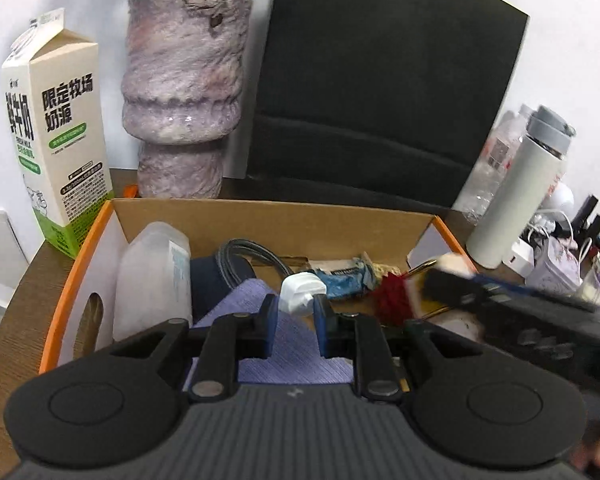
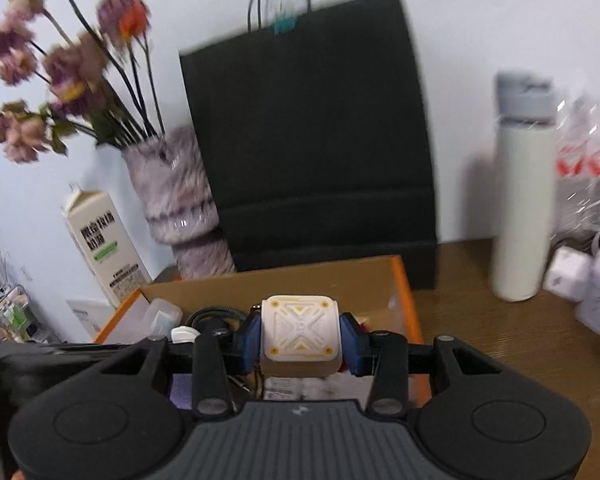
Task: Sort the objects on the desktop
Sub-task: 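Carry both chargers into the cardboard box while both tools open to release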
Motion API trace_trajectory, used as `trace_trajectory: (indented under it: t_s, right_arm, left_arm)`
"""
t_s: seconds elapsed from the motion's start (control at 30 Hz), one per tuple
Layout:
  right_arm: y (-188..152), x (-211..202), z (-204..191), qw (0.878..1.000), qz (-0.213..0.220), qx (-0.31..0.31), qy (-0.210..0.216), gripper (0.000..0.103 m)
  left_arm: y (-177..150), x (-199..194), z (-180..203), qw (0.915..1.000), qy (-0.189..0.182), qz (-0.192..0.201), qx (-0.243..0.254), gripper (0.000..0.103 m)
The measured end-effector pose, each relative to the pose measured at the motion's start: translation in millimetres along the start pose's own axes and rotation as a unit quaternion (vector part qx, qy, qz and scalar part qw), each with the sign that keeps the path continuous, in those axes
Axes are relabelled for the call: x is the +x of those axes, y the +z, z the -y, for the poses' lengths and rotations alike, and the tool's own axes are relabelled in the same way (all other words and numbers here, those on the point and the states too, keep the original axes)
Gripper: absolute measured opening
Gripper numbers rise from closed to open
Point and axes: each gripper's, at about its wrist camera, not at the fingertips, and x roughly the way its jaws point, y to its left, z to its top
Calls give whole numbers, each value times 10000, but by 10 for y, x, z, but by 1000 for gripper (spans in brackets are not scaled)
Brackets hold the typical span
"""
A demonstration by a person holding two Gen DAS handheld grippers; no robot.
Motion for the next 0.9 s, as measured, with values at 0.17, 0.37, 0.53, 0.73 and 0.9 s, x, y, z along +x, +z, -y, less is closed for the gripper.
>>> trace_trajectory:
  t_s: [0.17, 0.37, 0.53, 0.73, 0.9]
  right_arm:
    - [-38, 405, -125, 9991, -371, -134, -136, 40]
    - [59, 718, -242, 9974, -600, -204, -341, 40]
    - [257, 847, -303, 9966, -631, -264, -454, 41]
    - [346, 806, -157, 9984, -408, 19, -401, 55]
    - [245, 265, -18, 9994, 105, 264, -216, 74]
  left_arm:
    - [104, 67, -138, 9998, 68, 33, -182, 20]
    - [181, 119, -261, 9992, 204, 57, -340, 20]
    - [229, 149, -315, 9991, 86, 86, -417, 20]
    - [304, 267, -191, 9998, 42, 63, -193, 20]
    - [341, 390, -149, 9997, 129, -122, -166, 28]
